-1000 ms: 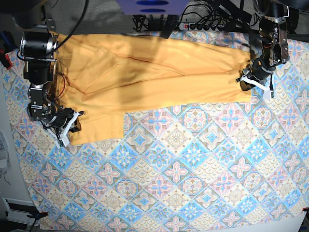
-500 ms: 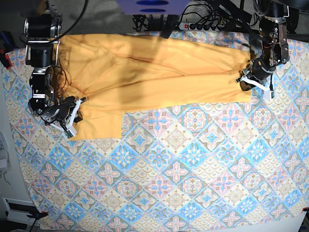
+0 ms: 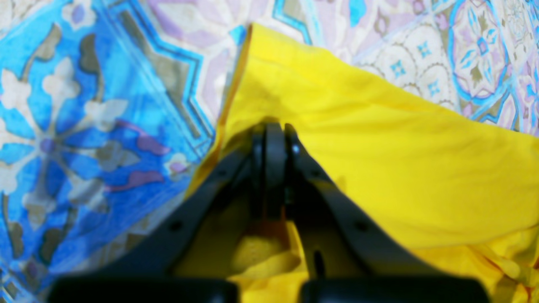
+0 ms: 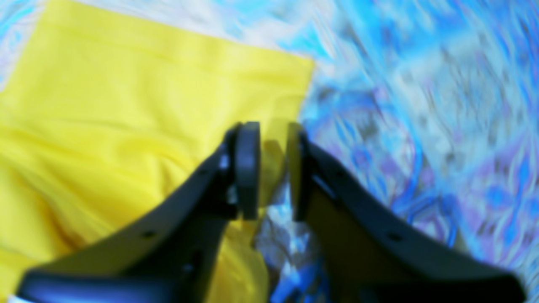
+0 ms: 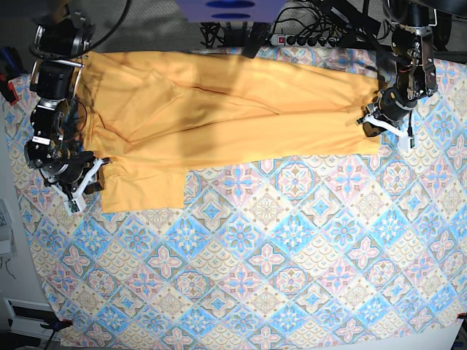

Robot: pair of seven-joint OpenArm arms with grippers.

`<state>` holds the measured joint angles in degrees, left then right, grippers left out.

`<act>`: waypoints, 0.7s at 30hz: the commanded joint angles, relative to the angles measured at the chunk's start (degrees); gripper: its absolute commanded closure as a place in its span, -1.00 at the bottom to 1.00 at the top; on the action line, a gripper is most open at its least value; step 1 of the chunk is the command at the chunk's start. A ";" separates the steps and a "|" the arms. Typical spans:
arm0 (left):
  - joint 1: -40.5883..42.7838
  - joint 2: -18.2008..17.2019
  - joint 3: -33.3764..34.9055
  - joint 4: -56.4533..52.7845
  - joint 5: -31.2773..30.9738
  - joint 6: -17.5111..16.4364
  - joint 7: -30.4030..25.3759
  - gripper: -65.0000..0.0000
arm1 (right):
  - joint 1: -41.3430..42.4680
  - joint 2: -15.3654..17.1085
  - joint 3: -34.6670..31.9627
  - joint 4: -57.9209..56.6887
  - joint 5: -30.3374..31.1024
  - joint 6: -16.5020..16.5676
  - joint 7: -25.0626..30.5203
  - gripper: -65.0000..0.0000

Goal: Fold the T-shirt properly

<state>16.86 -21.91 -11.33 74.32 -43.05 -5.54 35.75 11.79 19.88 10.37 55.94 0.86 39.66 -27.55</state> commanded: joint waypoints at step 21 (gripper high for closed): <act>1.73 -0.64 0.12 -1.14 6.17 5.67 5.44 0.95 | 9.53 0.65 -0.04 -17.75 0.85 0.34 9.75 0.09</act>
<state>16.86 -21.91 -11.22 74.32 -43.03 -5.48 35.73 19.40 19.55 10.24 37.43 1.76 39.86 -17.93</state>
